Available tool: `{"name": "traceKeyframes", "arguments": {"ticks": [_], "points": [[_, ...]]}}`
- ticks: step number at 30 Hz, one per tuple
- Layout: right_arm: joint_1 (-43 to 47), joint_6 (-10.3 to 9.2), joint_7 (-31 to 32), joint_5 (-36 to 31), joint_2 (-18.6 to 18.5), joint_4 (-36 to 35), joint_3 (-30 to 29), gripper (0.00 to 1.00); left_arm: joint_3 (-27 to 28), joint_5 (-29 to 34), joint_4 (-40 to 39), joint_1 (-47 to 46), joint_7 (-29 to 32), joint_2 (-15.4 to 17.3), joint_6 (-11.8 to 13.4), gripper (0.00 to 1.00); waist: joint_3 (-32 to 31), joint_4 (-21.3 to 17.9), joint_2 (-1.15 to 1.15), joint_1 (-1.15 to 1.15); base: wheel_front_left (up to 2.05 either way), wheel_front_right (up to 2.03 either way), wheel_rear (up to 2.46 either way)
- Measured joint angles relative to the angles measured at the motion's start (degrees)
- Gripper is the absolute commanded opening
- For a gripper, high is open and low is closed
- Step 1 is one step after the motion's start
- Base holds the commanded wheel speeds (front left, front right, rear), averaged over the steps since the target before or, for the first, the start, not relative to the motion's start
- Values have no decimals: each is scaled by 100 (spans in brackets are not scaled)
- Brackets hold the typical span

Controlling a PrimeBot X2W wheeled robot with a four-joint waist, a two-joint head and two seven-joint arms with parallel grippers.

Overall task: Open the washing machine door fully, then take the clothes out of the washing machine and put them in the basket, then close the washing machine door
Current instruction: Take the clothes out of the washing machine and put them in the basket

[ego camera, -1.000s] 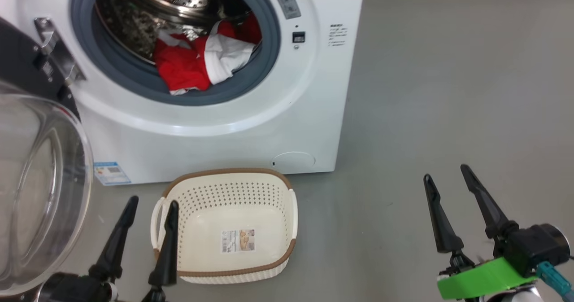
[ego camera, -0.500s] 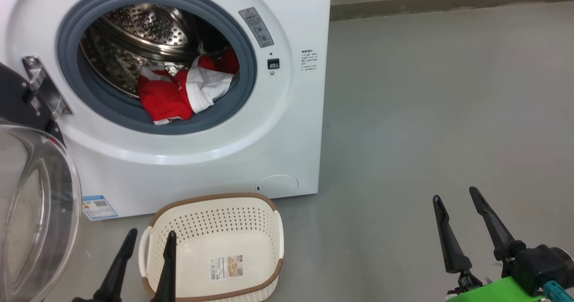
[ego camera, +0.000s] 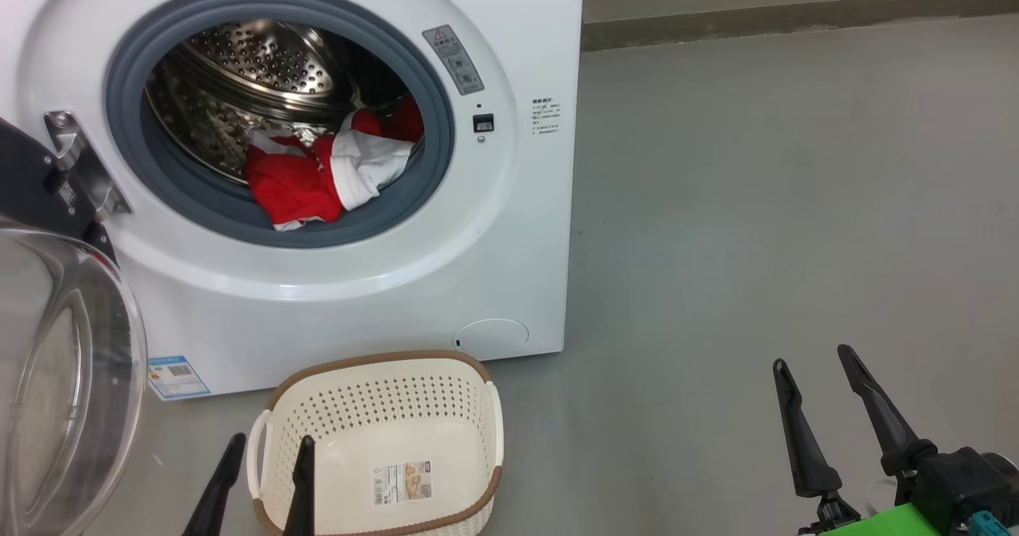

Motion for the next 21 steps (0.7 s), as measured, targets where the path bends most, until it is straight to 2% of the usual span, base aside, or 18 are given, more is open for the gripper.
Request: {"name": "traceKeyframes", "arguments": {"ticks": [8, 11, 21], "points": [[1, 0, 0, 2, 1, -1, 2, 100, -15, 0, 19, 0, 0, 3, 5, 100, -24, 13, 0, 0, 0, 0, 0], [2, 0, 0, 9, 2, 0, 10, 100, -36, 1, 19, 0, 0, 8, 107, 100, -36, 39, 0, 0, 49, -49, 0], [3, 0, 0, 19, 3, 34, 56, 100, -74, 1, 3, 2, -3, 40, 160, 100, -51, 42, 0, 0, 148, -148, 0]]}}
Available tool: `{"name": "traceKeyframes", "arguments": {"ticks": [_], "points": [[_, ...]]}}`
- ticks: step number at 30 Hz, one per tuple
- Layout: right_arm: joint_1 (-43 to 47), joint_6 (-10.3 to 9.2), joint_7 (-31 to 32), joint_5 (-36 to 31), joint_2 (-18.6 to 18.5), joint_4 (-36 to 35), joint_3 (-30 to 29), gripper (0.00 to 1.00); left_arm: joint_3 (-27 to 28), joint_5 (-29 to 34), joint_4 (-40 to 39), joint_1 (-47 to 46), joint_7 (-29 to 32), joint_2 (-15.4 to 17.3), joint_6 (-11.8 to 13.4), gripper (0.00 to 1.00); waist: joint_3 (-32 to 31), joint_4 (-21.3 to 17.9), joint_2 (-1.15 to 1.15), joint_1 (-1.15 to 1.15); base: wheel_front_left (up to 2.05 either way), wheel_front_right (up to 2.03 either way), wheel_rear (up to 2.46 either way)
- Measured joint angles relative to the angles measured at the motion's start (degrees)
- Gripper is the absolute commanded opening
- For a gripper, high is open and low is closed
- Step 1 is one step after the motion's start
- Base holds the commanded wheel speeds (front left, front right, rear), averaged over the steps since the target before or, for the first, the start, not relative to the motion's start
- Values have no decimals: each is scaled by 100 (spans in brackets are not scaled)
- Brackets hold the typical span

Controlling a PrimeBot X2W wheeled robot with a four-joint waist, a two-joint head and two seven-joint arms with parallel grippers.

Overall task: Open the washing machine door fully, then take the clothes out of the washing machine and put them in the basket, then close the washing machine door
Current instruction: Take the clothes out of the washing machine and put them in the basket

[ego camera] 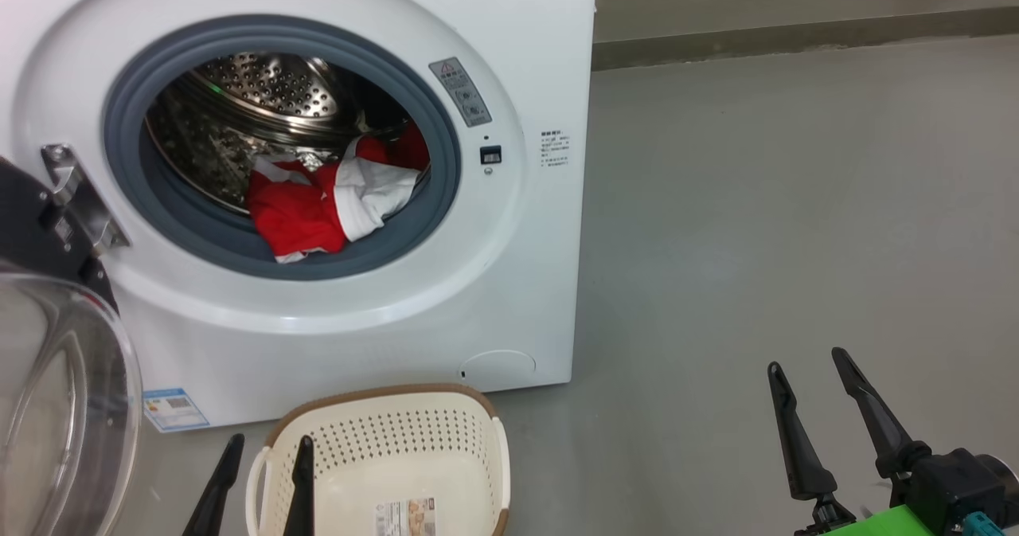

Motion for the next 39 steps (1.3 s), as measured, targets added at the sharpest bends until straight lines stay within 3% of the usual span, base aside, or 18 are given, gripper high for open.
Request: {"name": "traceKeyframes", "arguments": {"ticks": [11, 39], "points": [[0, 0, 0, 1, 1, 2, -1, 100, -7, 15, -69, 1, -16, -13, 124, 100, 16, 41, 0, 0, 110, -110, 0], [-1, 0, 0, 58, 1, 1, 21, 100, -97, -111, -175, 3, 77, -23, 242, 100, 151, 89, 0, 0, 2, -2, 0]]}}
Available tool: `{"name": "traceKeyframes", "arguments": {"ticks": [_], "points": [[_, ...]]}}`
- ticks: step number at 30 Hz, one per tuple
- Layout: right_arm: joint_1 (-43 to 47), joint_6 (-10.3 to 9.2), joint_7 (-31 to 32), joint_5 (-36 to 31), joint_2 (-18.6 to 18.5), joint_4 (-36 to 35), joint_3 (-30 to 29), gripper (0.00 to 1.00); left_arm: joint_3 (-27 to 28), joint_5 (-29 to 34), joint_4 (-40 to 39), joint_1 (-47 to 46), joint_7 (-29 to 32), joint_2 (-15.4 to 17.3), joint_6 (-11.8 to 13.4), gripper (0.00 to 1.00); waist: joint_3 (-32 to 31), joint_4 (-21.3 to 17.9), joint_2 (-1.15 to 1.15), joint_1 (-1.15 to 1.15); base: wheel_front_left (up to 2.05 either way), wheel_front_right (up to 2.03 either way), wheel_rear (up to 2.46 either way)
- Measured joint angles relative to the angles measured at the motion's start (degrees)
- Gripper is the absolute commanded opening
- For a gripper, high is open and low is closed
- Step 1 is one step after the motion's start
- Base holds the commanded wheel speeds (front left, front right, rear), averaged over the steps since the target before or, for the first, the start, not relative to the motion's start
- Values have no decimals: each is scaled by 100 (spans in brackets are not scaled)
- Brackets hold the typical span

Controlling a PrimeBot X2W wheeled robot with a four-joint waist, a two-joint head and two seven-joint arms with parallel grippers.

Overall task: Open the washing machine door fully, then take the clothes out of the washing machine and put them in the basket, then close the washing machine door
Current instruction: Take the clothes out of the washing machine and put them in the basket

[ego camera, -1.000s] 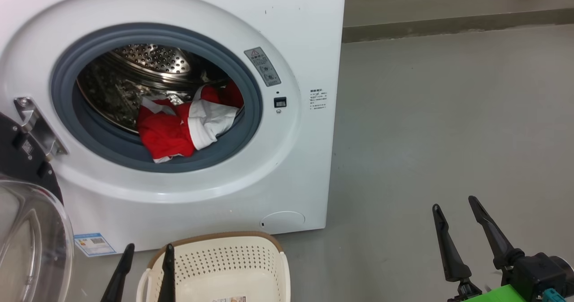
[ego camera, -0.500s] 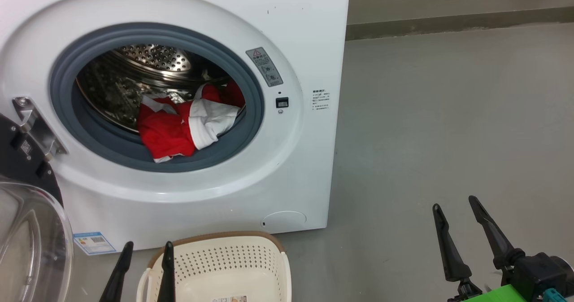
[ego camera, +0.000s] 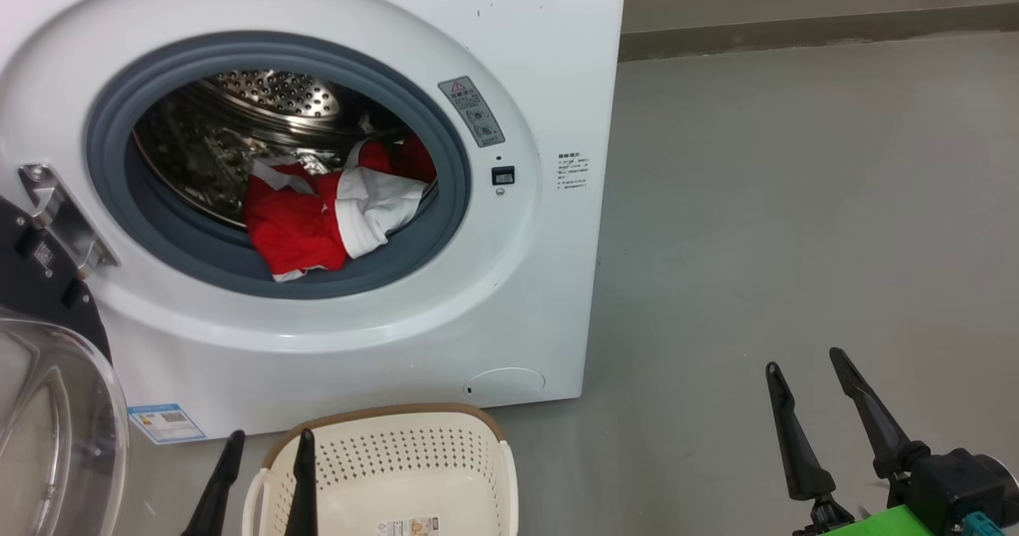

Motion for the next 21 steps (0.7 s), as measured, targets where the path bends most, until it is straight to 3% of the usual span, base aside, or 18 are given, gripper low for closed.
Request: {"name": "traceKeyframes", "arguments": {"ticks": [11, 21], "points": [[-10, 0, 0, 32, 0, -107, 57, 100, -10, -148, -24, -85, -21, -26, 1, 100, 311, -24, 0, 0, 0, 0, 0], [-282, 0, 0, 29, -1, -253, 68, 100, 68, -250, 224, -864, -78, -26, 0, 100, 923, 1, 0, 0, 0, 0, 0]]}}
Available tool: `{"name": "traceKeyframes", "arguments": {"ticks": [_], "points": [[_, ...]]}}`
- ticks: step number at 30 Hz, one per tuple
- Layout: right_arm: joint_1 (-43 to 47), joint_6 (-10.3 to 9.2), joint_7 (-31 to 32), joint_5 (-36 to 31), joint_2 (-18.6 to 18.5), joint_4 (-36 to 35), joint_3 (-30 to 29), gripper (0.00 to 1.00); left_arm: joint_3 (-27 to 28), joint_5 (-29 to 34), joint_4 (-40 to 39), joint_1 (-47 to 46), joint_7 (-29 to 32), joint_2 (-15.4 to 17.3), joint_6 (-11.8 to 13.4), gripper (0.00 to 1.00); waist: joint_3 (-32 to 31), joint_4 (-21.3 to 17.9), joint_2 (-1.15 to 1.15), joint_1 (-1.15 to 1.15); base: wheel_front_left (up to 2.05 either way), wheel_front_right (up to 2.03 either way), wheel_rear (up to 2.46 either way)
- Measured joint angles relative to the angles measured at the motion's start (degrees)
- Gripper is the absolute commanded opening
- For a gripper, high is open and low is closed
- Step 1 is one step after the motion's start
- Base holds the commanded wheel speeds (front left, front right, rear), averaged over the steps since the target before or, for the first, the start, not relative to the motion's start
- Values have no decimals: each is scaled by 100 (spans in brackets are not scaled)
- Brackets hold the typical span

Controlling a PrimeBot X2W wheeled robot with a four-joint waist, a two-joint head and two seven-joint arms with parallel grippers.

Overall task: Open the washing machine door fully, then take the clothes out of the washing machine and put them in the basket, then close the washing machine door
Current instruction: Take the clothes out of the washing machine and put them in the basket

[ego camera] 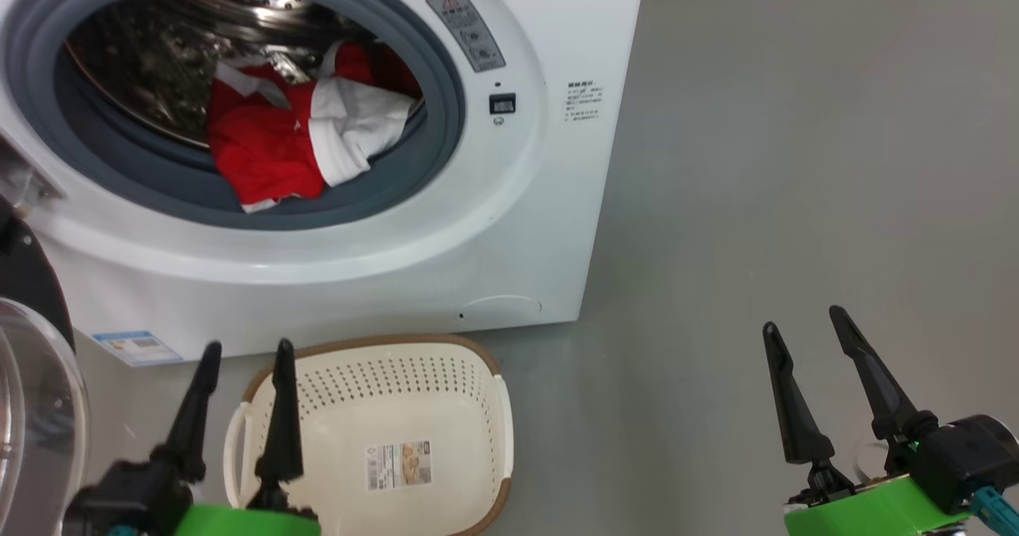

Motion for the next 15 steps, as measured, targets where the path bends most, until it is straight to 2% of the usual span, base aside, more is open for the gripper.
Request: {"name": "traceKeyframes", "arguments": {"ticks": [15], "points": [[-590, 0, 0, -5, -4, -151, -1, 100, 212, -189, 927, -2169, 225, 367, -87, 100, 1095, -119, 0, 0, 0, 0, 0]]}}
